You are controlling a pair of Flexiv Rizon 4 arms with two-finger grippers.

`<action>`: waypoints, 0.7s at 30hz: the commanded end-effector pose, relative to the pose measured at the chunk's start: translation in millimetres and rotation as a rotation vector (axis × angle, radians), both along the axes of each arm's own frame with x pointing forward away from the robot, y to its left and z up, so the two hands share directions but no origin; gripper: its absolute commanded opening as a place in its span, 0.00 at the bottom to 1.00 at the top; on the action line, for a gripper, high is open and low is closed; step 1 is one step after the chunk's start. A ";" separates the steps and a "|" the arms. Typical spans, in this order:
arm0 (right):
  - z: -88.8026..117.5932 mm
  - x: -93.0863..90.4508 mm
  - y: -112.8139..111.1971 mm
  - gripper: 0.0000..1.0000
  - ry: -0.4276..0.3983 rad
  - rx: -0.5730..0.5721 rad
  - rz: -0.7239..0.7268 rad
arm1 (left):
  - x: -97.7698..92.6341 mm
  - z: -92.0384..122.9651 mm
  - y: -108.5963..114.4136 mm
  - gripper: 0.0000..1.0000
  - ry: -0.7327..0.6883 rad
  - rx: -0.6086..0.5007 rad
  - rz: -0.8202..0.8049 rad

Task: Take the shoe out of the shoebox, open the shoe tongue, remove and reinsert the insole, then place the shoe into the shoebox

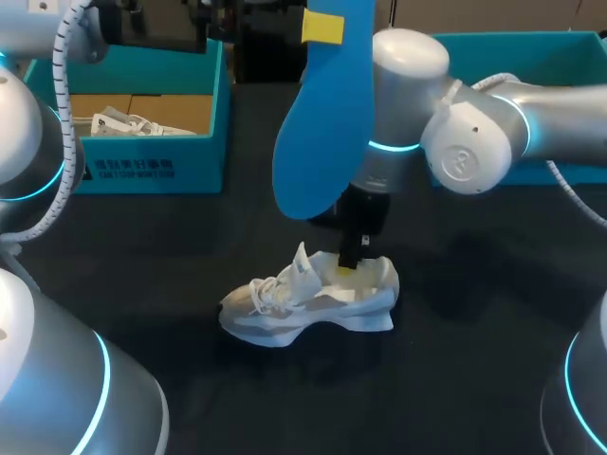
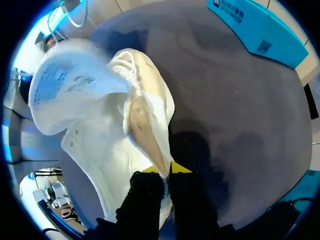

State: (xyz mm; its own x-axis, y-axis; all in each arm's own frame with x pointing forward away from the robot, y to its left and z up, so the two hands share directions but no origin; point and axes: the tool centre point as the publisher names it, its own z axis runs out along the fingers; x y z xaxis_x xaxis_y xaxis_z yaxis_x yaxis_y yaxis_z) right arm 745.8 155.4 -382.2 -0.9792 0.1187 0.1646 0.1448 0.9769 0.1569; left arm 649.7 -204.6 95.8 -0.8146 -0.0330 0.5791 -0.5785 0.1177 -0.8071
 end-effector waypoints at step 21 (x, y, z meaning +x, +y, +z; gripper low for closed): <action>39.7 -35.6 11.7 0.00 0.032 0.061 -0.463 | 0.9 0.3 -0.9 0.00 0.000 0.003 -0.002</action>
State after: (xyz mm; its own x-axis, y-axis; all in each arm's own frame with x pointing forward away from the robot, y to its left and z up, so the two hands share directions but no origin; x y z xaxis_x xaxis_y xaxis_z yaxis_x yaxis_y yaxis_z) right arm 715.0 167.2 -348.0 -0.8191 0.5241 0.2333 0.5677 0.7991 0.1978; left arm 649.7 -204.6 95.8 -0.8146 -0.0330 0.5791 -0.5785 0.1178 -0.8071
